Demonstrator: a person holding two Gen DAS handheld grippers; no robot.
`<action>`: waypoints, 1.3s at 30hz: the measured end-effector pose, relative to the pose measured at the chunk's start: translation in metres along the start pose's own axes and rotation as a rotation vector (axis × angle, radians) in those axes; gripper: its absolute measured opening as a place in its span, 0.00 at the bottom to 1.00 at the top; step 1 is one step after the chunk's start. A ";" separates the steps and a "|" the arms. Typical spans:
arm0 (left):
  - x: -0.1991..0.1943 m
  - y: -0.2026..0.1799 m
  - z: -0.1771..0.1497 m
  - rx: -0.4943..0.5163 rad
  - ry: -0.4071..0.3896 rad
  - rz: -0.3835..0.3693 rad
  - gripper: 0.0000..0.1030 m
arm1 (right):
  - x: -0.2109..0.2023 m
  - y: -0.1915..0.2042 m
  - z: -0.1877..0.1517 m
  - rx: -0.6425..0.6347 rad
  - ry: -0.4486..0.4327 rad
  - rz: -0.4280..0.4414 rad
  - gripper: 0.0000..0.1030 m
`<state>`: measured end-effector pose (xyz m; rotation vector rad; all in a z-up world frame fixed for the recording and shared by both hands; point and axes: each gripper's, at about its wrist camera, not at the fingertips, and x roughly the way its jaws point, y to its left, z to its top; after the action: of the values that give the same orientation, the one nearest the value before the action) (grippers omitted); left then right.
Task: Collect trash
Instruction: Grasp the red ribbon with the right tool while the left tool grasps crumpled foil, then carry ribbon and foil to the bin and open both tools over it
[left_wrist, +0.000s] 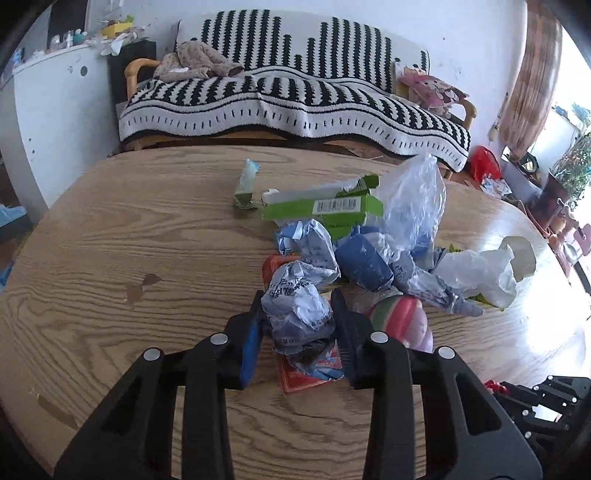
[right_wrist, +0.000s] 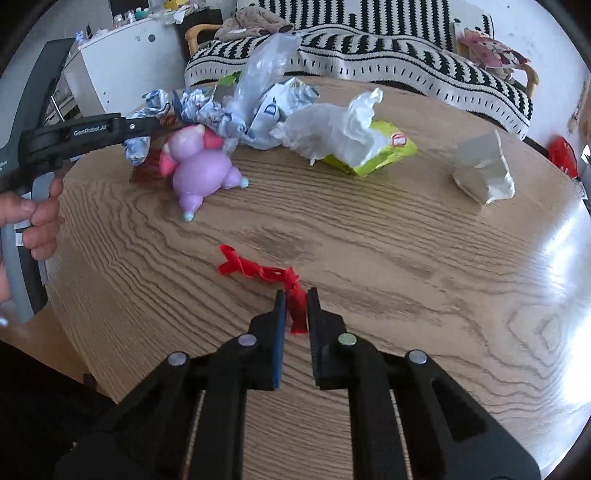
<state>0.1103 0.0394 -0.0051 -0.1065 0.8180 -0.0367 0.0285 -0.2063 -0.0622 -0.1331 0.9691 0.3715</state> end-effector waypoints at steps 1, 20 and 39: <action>-0.002 0.000 0.000 0.000 -0.004 0.001 0.33 | -0.002 -0.001 0.001 0.000 -0.005 0.002 0.11; -0.049 -0.035 0.005 0.079 -0.099 -0.021 0.33 | -0.079 -0.064 -0.015 0.152 -0.144 -0.054 0.11; -0.088 -0.421 -0.175 0.631 0.058 -0.570 0.33 | -0.273 -0.313 -0.244 0.710 -0.248 -0.492 0.11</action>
<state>-0.0742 -0.3869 -0.0142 0.2627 0.7797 -0.8321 -0.1856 -0.6313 0.0083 0.3135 0.7425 -0.4084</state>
